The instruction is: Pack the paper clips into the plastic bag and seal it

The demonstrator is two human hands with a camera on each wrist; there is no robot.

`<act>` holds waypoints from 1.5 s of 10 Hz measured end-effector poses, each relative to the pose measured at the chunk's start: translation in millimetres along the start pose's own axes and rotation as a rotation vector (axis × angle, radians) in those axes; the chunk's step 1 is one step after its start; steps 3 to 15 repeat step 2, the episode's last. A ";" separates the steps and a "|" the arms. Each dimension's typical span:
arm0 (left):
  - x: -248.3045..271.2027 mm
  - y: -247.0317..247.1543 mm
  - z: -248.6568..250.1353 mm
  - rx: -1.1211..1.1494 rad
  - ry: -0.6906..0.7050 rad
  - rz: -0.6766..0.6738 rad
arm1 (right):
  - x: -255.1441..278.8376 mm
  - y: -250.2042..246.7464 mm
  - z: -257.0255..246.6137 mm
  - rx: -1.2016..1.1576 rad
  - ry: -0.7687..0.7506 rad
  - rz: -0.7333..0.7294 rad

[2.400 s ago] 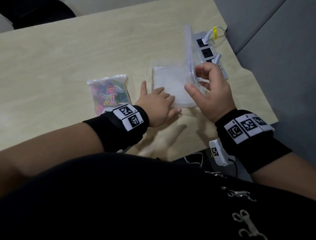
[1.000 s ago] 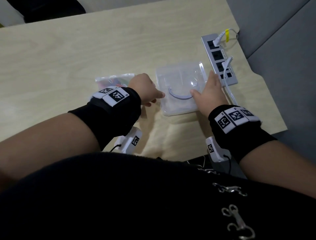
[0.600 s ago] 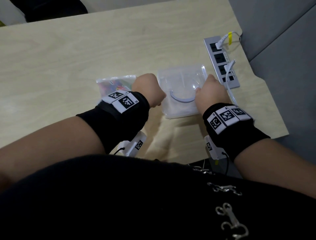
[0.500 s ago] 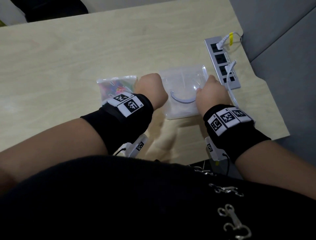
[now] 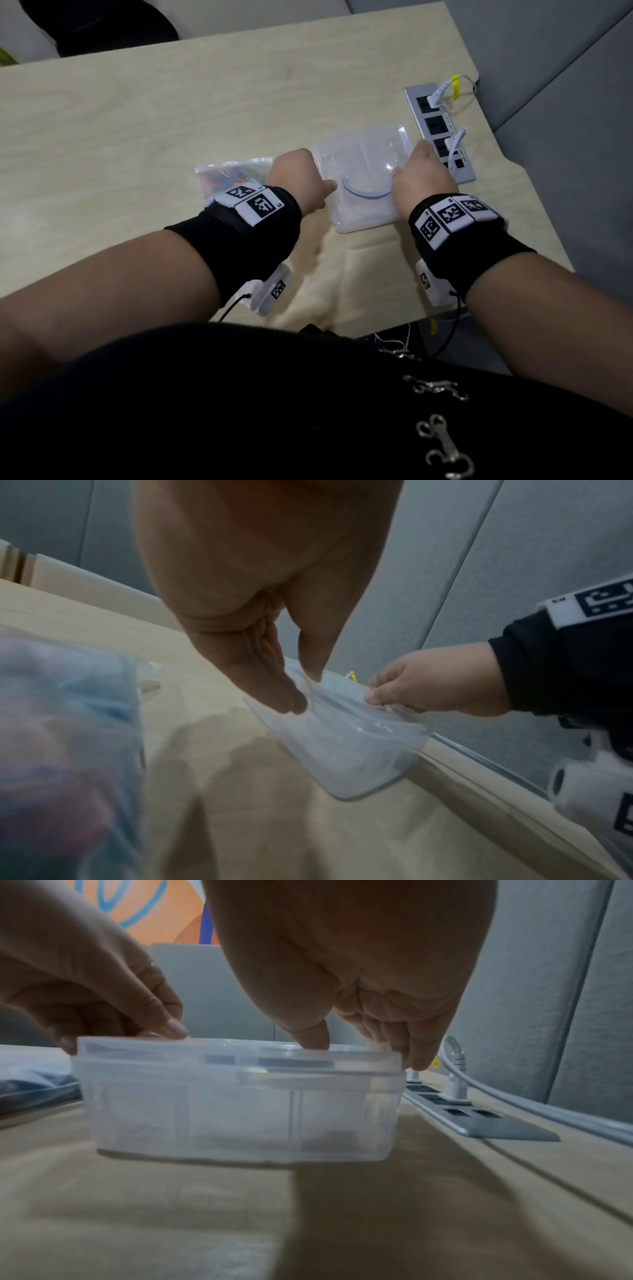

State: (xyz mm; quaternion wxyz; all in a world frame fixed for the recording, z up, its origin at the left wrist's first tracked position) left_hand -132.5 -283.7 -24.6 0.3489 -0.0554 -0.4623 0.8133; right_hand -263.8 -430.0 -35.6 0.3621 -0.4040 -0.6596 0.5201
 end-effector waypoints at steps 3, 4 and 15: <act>14.4 -16.5 -16.7 0.178 -0.074 -0.028 | 2.6 -9.9 8.3 -0.073 0.096 0.038; 14.4 -16.5 -16.7 0.178 -0.074 -0.028 | 2.6 -9.9 8.3 -0.073 0.096 0.038; 14.4 -16.5 -16.7 0.178 -0.074 -0.028 | 2.6 -9.9 8.3 -0.073 0.096 0.038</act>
Point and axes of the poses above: each hand's wrist, its own x-axis away from the middle knuckle, its own y-axis out of the palm, z = x × y, the point moved 7 cm from there along -x, towards the middle knuckle, and after that the axes turned 12 degrees about z, right-handed, at the moved point
